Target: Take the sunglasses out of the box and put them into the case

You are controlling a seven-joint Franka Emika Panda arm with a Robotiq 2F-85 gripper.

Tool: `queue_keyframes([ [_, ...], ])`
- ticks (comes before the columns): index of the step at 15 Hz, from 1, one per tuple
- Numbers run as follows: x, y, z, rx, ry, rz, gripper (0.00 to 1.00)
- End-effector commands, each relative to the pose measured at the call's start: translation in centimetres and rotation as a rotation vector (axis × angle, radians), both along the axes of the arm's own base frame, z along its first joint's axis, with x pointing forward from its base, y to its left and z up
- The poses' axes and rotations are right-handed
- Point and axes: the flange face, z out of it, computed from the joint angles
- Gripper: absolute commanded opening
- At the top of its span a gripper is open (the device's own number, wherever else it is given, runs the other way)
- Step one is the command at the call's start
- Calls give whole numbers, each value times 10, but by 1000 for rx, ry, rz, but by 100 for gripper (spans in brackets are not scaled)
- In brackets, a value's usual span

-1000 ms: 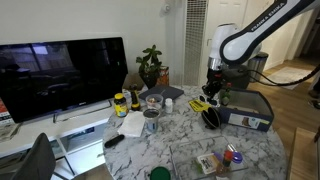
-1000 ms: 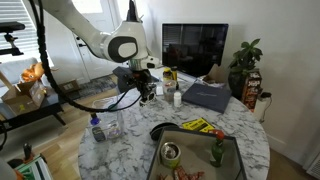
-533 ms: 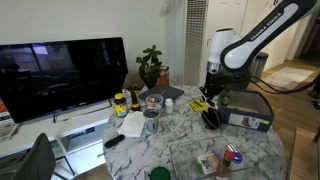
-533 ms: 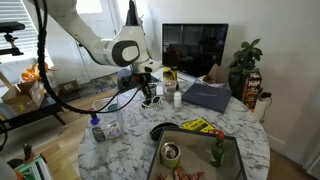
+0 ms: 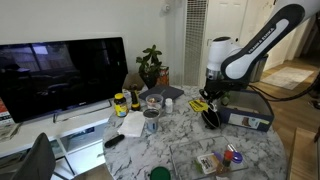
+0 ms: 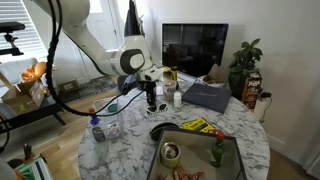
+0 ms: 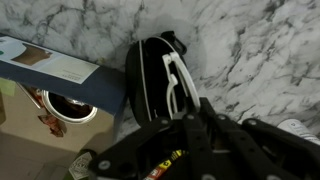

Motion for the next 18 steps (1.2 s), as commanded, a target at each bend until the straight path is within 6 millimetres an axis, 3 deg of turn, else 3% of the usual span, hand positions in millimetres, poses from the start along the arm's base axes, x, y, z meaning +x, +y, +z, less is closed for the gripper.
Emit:
queue_keyframes([
  [1,8,3,-10,15,-4,11,2],
  [6,24,1,-35,37,22,13,2],
  [12,41,-23,-73,-6,86,-69,2],
  [18,46,-41,-110,-25,180,-118,2],
])
